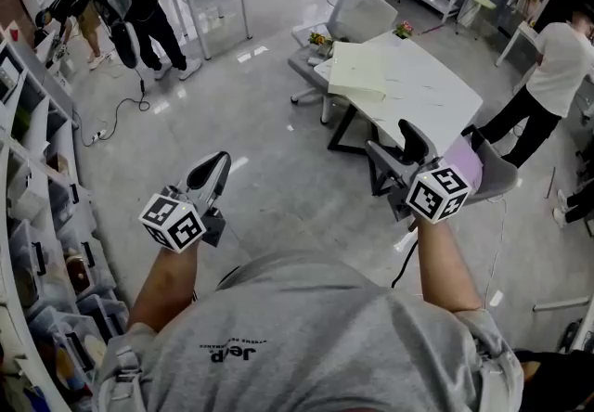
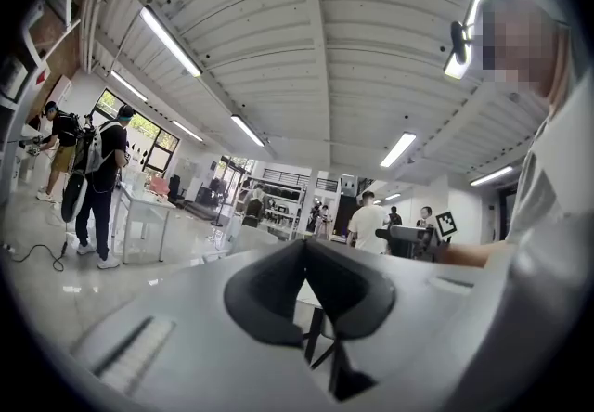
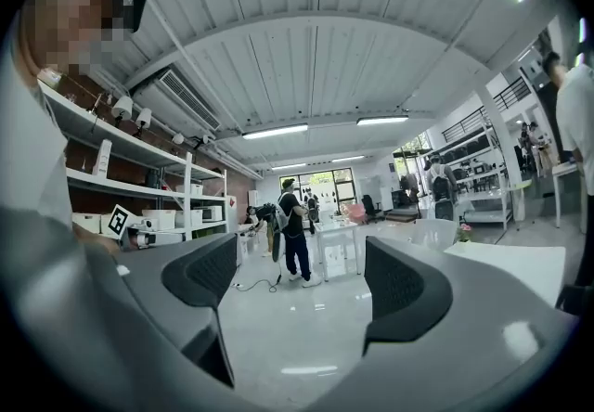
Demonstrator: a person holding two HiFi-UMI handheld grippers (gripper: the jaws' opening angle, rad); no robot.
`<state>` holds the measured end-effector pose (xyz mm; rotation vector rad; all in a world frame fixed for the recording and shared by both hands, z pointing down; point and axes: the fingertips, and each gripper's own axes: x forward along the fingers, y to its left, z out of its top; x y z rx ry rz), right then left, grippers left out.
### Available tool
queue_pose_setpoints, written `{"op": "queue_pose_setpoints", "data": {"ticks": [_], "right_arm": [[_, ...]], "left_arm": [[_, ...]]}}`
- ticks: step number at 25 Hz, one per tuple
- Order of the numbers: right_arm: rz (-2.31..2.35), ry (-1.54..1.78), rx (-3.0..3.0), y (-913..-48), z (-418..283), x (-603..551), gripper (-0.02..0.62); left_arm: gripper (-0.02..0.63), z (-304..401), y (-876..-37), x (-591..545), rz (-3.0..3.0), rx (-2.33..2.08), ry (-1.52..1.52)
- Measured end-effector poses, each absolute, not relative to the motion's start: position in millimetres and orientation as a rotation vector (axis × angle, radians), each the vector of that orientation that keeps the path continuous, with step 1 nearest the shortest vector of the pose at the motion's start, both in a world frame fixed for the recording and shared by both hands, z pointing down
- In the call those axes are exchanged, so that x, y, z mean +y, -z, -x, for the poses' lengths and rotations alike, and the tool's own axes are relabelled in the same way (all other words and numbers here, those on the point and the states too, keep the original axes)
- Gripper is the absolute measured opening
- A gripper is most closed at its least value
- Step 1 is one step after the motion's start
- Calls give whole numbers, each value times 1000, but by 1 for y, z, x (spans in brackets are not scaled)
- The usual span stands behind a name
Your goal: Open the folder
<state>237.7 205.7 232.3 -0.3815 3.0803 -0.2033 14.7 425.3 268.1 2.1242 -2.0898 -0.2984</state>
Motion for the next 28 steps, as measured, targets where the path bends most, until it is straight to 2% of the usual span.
{"op": "queue_pose_setpoints", "data": {"ticks": [9,22,28], "right_arm": [[416,213,3096,-248,-173,162,407],[635,230,3031,-230,48,65,407],[651,228,3047,-228,118,32,407]], "left_arm": [[57,54,-284,374,-2142,-2044,337],[57,291,-264,242,-2343,-1859,308],[57,359,-266,202,-2354,-1820,311]]}}
